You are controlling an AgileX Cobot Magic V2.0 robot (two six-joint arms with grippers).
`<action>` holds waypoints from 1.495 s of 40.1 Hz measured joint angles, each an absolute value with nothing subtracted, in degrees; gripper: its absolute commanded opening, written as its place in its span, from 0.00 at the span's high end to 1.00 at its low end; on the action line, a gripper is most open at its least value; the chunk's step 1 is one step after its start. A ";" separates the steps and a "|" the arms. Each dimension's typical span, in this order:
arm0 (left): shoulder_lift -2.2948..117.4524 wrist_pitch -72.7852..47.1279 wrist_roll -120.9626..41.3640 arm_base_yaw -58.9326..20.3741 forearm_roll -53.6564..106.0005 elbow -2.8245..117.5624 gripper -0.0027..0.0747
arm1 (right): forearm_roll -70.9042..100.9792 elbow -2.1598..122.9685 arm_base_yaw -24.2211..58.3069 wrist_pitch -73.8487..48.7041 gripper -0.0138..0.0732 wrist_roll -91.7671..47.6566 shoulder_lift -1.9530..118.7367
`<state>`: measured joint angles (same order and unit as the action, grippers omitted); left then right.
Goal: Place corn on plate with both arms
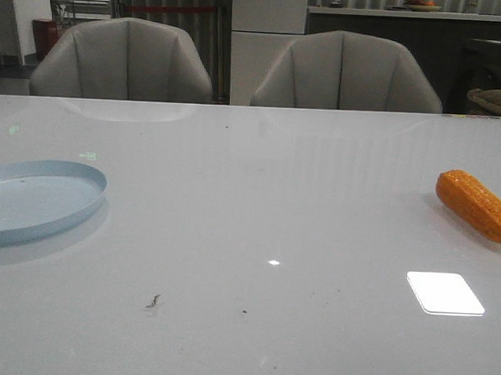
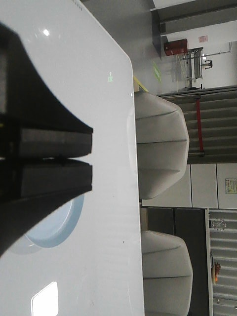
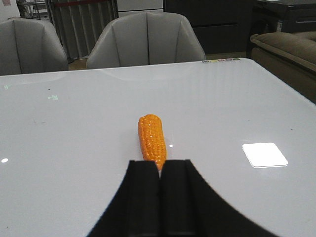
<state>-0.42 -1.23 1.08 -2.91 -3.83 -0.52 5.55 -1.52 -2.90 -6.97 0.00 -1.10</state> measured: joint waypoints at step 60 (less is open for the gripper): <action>-0.27 7.91 0.96 -2.91 -7.39 8.04 0.84 | 3.47 17.42 -2.90 -9.13 0.81 0.00 0.45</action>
<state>-0.27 7.91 0.96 -2.91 -7.39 8.04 3.47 17.42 -2.90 -9.13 0.00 0.45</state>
